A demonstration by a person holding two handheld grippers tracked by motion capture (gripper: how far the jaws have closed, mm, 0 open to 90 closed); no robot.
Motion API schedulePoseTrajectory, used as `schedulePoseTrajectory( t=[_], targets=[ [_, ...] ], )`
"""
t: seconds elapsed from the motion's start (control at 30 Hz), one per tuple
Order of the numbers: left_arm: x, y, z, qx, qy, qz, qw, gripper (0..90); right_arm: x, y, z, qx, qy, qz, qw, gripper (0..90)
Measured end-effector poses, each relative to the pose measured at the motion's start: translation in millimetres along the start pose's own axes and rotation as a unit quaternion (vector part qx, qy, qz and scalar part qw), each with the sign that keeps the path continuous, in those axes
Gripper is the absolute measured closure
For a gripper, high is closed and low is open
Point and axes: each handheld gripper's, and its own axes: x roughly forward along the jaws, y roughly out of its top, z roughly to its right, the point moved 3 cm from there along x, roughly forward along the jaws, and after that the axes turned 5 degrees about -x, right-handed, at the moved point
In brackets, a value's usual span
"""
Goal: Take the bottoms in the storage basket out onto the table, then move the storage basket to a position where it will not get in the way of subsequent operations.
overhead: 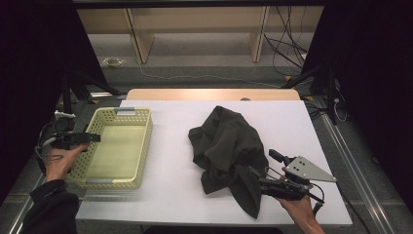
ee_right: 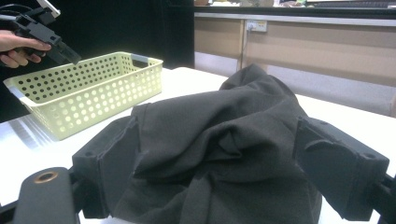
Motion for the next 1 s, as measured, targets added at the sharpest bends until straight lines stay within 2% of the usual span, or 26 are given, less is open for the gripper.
schedulePoseTrajectory(
  t=[0.13,0.3,0.5,0.57,0.67,0.9,0.93,1.0],
  targets=[
    [0.9,0.7,-5.3,-0.010,0.003,-0.003,0.9999,3.2,-2.1,-1.5,1.1,0.003,-0.003,-0.003,1.0000,15.9],
    [0.6,0.3,-9.1,-0.010,0.007,-0.010,0.9999,3.3,-3.4,-1.2,3.4,0.008,-0.005,0.001,1.0000,16.0],
    [-2.0,-3.5,-24.4,-0.032,-0.001,-0.025,0.9992,4.8,-2.0,-0.6,0.2,-0.001,-0.002,-0.002,1.0000,16.0],
    [-1.5,-4.0,-26.3,-0.034,-0.002,-0.026,0.9991,5.3,-2.1,-0.7,0.2,0.001,-0.001,-0.004,1.0000,16.0],
    [0.6,-6.8,-34.2,-0.044,-0.003,-0.041,0.9982,8.1,-2.2,-1.2,1.5,0.004,-0.003,-0.001,1.0000,15.9],
    [2.3,-9.9,-39.3,-0.048,-0.009,-0.054,0.9973,8.8,-2.5,-0.9,0.4,0.001,-0.003,-0.004,1.0000,15.9],
    [2.9,-10.4,-40.5,-0.050,-0.010,-0.054,0.9972,9.0,-2.2,-0.2,-0.4,-0.001,-0.003,0.004,1.0000,16.0],
    [2.7,-10.5,-42.3,-0.052,-0.014,-0.051,0.9972,10.9,-2.4,-0.4,-0.6,-0.002,-0.003,0.000,1.0000,16.0]
  ],
)
